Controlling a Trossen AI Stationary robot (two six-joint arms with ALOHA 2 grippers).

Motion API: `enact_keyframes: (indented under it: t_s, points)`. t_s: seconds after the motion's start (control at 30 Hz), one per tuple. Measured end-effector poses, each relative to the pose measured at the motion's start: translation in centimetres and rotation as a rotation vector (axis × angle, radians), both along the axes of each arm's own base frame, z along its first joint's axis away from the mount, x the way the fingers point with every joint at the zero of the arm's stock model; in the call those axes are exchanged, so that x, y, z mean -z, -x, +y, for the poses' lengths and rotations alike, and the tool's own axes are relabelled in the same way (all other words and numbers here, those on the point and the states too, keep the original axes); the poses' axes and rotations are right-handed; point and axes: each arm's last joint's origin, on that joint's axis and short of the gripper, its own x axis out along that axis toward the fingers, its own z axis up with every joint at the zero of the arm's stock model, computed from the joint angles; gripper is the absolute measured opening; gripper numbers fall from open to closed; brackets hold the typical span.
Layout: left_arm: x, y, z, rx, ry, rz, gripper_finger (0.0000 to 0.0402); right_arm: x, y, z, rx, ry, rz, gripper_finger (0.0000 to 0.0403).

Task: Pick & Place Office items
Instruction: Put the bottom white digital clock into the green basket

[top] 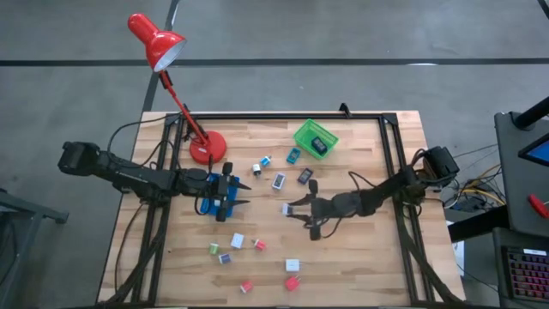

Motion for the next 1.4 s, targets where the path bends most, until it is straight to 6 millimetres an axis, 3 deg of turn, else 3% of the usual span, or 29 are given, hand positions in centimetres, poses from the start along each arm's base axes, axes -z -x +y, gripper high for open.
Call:
enact_keyframes:
  t_s: [0.2, 0.67, 1.4]
  points:
    - [0.0, 0.0, 0.0, 0.000, 0.000, 0.000, 0.0195, 0.3, 0.8, -0.5, 0.003, -0.018, -0.034, 0.0124]
    - [0.0, 0.0, 0.0, 0.000, 0.000, 0.000, 0.0195, 0.2, 0.5, -1.5, 0.038, -0.016, -0.039, 0.0124]
    - [0.3, 0.2, 0.0, -0.001, 0.000, 0.010, 0.0195, 0.0, 0.1, -9.2, 0.448, 0.044, -0.051, 0.0124]
